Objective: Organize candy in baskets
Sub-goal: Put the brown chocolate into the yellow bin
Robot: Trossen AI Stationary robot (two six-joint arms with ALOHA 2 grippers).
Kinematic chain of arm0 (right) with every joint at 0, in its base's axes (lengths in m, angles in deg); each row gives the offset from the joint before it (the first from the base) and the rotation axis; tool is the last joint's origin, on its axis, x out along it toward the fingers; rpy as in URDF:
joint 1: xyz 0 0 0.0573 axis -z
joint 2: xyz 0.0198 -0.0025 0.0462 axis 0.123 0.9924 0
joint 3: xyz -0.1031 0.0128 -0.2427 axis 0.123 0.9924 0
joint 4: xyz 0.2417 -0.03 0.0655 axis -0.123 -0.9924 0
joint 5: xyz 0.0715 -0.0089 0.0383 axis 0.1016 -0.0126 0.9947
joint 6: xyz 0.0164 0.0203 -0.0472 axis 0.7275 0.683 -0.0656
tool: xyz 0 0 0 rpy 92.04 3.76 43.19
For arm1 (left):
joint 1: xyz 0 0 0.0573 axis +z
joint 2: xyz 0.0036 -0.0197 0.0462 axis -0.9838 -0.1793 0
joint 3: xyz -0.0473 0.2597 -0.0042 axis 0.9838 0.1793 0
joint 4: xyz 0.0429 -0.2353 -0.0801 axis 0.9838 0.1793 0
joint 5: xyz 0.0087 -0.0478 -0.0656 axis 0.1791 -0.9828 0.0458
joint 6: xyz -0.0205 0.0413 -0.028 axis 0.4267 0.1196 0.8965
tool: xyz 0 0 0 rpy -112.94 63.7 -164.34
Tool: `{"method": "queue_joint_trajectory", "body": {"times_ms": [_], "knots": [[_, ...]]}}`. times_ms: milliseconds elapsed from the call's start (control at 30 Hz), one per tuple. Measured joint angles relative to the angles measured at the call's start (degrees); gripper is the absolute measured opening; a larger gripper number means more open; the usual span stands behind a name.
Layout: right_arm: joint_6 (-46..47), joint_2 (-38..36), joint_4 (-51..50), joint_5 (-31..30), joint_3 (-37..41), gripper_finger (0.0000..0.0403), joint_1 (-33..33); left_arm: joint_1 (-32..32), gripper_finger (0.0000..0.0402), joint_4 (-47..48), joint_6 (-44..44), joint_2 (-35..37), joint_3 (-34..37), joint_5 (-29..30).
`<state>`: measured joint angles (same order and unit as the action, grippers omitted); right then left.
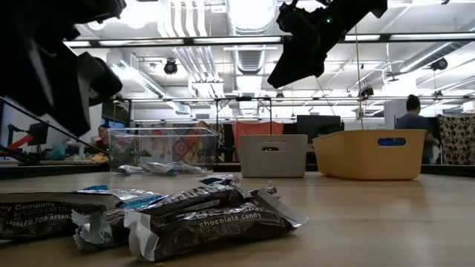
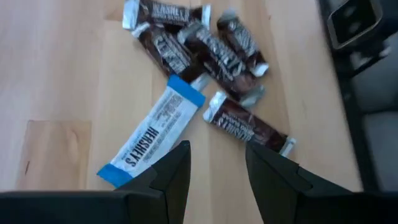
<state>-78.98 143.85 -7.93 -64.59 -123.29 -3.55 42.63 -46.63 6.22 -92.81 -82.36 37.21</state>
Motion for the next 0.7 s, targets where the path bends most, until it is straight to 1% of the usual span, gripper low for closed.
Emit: {"method": "queue_joint_trajectory", "body": {"times_ms": [67,233,333,400,500,700], "knots": [[0.0,0.0,0.0,-0.1,0.0,0.0160,-0.5,-1.3,0.0132,2.7,0.1,-2.1,-2.5,1.8],[0.6,0.0,-0.7,-0.1,0.0,0.0160,-1.6,-2.9,0.0119,4.7,0.6,-6.6,-7.4,3.7],[0.6,0.0,-1.7,-0.1,0.0,0.0160,-1.9,-3.3,0.0116,5.1,1.4,-8.4,-8.1,3.6],[0.9,0.0,-2.6,-0.1,0.0,0.0160,-2.2,-3.3,0.0116,4.8,4.1,-9.3,-8.2,3.6],[2.0,0.0,-4.6,-0.1,0.0,0.0160,-2.5,-3.3,0.0119,5.0,8.5,-9.8,-8.2,3.5],[3.3,0.0,-6.1,-0.1,0.0,0.0160,-2.8,-3.7,0.0145,4.1,9.0,-9.7,-8.8,3.5]]}}
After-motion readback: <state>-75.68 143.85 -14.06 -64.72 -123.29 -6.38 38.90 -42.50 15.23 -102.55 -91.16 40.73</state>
